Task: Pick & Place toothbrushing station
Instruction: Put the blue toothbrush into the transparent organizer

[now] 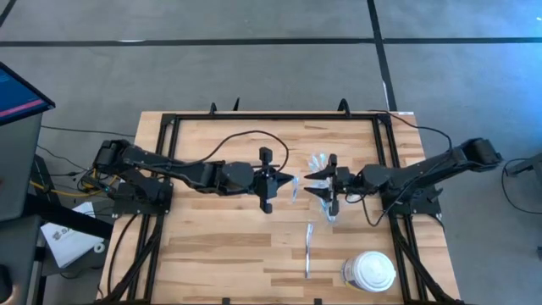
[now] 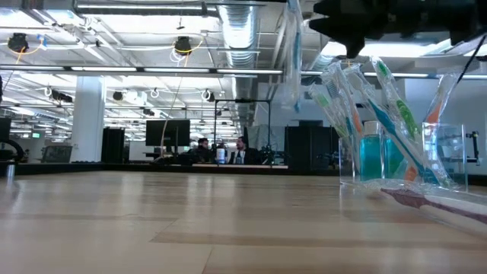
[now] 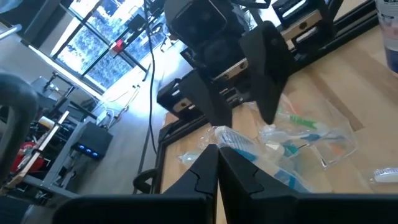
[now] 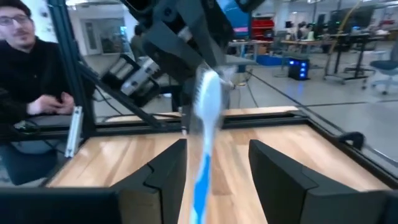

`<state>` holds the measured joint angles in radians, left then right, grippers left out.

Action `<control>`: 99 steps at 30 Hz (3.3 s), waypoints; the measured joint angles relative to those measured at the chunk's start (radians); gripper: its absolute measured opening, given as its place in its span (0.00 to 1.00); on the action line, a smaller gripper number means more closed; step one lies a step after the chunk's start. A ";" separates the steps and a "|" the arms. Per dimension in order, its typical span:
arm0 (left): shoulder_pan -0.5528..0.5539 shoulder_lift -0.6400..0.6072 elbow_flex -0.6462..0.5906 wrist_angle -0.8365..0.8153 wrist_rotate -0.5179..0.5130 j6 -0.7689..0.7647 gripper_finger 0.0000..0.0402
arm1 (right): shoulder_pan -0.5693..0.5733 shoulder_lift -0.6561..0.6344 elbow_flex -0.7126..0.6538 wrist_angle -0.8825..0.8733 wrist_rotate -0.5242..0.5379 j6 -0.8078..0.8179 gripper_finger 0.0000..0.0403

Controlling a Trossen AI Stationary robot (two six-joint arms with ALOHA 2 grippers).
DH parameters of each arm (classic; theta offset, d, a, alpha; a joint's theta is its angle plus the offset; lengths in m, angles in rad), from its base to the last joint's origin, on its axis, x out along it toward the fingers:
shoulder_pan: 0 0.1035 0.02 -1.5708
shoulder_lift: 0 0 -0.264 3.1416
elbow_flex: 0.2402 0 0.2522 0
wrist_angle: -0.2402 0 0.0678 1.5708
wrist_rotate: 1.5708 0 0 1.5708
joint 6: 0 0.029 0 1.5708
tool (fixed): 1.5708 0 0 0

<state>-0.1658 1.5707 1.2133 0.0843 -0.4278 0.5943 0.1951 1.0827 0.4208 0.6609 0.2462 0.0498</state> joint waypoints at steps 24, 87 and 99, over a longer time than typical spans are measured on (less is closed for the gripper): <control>0.000 0.000 0.000 -0.001 0.002 -0.001 0.00 | 0.000 0.152 0.149 -0.059 -0.011 -0.024 0.34; -0.082 -0.085 -0.280 0.010 0.047 -0.526 0.14 | 0.544 -0.247 0.147 -0.706 0.680 0.302 0.00; -0.092 -0.085 -0.341 0.121 0.068 -0.570 0.14 | 0.628 -0.244 0.147 -0.850 0.803 0.460 0.00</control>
<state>-0.2577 1.4853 0.8727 0.2058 -0.3595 0.0244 0.8226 0.8387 0.5678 -0.1888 1.0489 0.5095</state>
